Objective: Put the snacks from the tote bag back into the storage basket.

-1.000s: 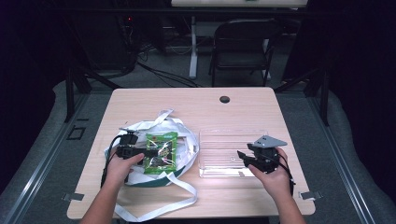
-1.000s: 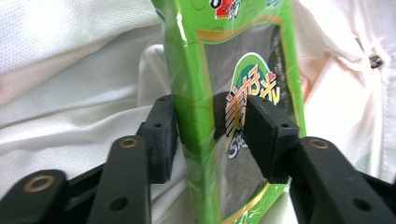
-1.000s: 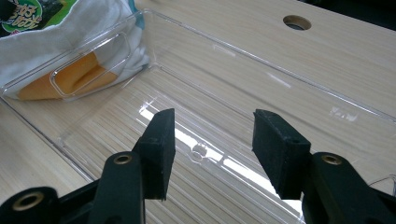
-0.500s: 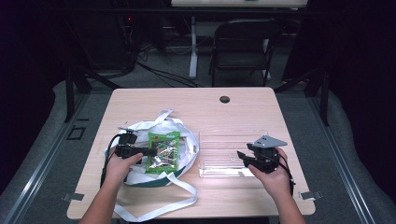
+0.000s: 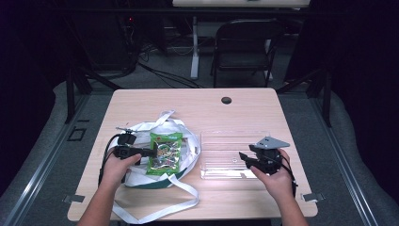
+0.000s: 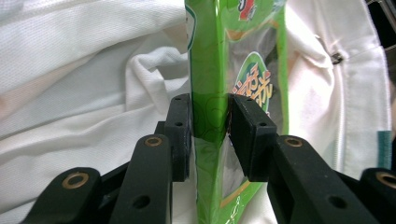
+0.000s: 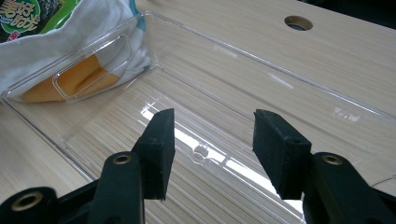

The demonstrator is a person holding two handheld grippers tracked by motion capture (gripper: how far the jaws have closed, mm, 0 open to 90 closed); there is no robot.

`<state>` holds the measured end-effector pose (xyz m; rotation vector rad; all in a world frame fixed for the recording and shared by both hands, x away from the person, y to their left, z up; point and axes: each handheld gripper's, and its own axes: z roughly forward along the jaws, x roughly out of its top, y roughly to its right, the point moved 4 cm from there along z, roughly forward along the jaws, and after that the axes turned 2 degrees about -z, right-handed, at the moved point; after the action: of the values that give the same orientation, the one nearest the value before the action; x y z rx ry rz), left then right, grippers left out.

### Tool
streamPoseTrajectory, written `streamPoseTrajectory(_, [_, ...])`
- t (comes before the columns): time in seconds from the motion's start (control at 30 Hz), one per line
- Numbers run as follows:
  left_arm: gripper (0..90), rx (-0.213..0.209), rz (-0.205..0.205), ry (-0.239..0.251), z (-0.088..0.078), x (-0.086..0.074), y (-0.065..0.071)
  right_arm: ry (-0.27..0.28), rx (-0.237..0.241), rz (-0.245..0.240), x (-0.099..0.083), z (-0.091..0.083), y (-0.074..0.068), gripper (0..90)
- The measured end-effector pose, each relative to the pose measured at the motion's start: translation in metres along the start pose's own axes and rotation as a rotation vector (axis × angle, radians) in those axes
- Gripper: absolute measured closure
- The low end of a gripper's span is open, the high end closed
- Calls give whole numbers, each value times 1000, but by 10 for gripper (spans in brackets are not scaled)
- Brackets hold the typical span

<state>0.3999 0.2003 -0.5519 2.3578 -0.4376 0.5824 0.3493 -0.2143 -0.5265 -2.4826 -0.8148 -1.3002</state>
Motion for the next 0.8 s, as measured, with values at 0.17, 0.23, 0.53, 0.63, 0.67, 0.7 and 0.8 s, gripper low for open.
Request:
streamPoseTrajectory(0.17, [662,-28,9,-3,1,0,2,1,0,2,0,0,0,489])
streamPoseTrajectory(0.23, [662,-35,28,-14,2,0,4,0,1,1,0,0,0,489])
streamPoseTrajectory(0.53, [663,-51,60,-33,2,-1,7,3,2,1,0,0,0,489])
streamPoseTrajectory(0.63, [672,-58,84,-46,0,0,8,1,-2,3,0,0,0,489])
streamPoseTrajectory(0.67, [676,-58,84,-46,0,0,8,1,-2,3,0,0,0,489])
streamPoseTrajectory(0.7, [682,-61,89,-52,-1,0,8,2,-2,2,0,0,0,489])
streamPoseTrajectory(0.8, [697,-70,91,-61,-3,-1,8,0,-3,4,0,0,0,489])
